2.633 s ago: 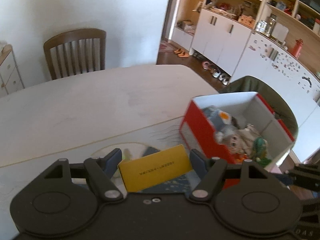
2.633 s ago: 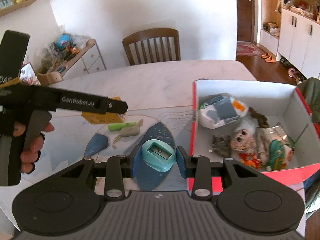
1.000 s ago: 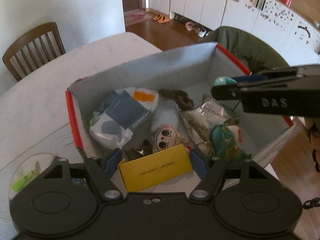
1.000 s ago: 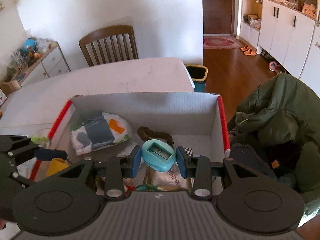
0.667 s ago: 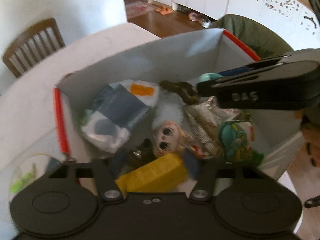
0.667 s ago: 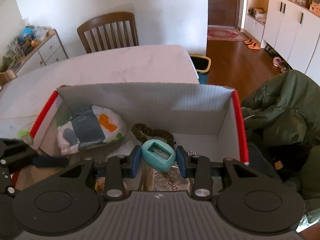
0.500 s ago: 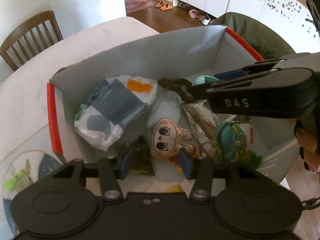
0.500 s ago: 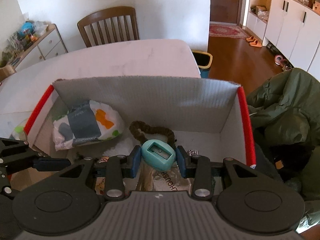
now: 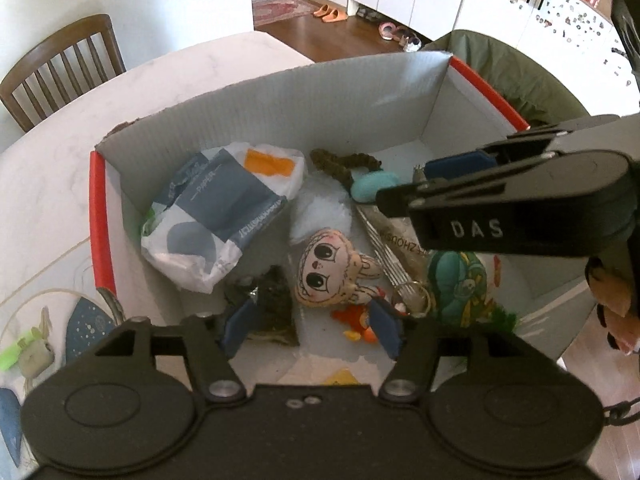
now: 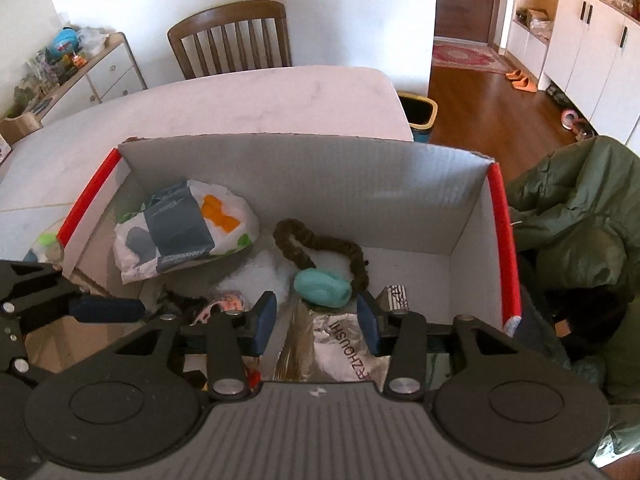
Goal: Organize objects
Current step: 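Lower both items into the shoebox and open both tools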
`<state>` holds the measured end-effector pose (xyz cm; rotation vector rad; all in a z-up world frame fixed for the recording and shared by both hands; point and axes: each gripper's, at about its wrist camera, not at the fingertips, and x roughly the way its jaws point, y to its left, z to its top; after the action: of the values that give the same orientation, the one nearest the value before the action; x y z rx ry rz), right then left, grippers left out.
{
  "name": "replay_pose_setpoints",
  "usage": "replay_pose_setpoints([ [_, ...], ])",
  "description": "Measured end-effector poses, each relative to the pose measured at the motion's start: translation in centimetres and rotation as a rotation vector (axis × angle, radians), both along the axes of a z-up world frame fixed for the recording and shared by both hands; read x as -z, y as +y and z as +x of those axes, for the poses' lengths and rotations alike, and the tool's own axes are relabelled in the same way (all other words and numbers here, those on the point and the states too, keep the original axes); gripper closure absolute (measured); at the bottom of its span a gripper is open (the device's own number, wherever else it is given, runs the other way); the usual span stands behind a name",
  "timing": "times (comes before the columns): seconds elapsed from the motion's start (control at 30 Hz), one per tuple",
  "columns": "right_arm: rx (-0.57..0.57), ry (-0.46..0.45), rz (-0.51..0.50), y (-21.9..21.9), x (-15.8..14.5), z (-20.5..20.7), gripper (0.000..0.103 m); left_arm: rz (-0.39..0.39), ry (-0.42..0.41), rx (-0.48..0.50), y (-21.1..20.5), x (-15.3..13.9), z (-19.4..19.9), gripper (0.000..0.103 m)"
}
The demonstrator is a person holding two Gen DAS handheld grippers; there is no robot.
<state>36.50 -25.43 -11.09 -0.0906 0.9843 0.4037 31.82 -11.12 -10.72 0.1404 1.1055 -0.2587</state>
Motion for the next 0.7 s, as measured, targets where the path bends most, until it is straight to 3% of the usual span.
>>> replay_pose_setpoints([
  [0.7,0.004,-0.117,0.121,-1.2,-6.3,-5.2,0.058,-0.061,-0.133,-0.013,1.8,-4.5,-3.4,0.027],
])
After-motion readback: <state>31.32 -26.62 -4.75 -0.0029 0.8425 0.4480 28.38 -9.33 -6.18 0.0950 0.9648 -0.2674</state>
